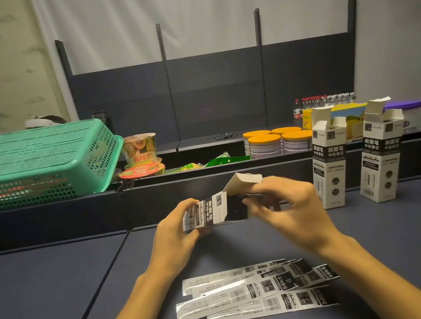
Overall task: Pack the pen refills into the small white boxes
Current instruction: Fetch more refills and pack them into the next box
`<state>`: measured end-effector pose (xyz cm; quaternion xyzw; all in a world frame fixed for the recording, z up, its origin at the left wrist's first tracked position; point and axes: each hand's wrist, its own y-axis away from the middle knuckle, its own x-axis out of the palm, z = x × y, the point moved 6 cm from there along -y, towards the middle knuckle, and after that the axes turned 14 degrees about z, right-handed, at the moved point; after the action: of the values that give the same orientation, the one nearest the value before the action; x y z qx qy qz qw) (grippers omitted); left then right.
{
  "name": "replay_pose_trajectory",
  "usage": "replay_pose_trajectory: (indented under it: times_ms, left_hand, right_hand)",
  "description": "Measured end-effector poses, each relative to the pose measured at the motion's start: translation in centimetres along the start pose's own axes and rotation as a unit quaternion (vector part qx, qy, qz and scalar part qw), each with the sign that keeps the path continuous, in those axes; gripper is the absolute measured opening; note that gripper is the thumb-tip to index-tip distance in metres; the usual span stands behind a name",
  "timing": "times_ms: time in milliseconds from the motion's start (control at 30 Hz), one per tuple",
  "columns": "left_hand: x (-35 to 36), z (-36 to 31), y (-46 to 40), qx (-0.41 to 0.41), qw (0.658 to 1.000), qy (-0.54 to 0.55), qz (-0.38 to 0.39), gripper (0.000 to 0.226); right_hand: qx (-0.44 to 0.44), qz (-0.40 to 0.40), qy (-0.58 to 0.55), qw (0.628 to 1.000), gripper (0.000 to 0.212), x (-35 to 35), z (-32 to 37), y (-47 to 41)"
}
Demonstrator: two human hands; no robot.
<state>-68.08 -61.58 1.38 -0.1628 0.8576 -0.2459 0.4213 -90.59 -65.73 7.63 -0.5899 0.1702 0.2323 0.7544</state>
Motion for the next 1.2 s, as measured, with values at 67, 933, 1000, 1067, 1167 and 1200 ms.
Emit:
replay_pose_trajectory:
  times_ms: [67,933,1000,1067,1167,1200]
  left_hand:
    - [0.0,-0.1,0.1,0.0,1.0,0.001,0.001,0.052]
    - [0.6,-0.8,0.0,0.02,0.999,-0.025,0.025,0.054]
    - [0.7,-0.8,0.0,0.022,0.999,-0.025,0.03,0.052]
    - [0.7,-0.9,0.0,0.022,0.999,-0.026,0.031,0.052]
    - [0.8,-0.8,0.0,0.025,0.999,-0.022,0.03,0.052]
    - [0.8,-0.6,0.0,0.024,0.999,-0.022,0.029,0.051]
  right_hand:
    - [-0.006,-0.017,0.003,1.0,0.022,-0.2,0.5,0.0]
    - [0.093,0.244,0.143,0.955,0.037,3.0,0.2,0.6]
    - [0.106,0.267,0.145,0.947,0.037,3.3,0.4,0.8]
    - [0.118,0.284,0.143,0.941,0.033,3.4,0.4,1.0]
    - [0.126,0.283,0.14,0.941,0.028,3.3,0.3,1.0]
    - [0.127,0.28,0.144,0.94,0.027,3.2,0.3,1.0]
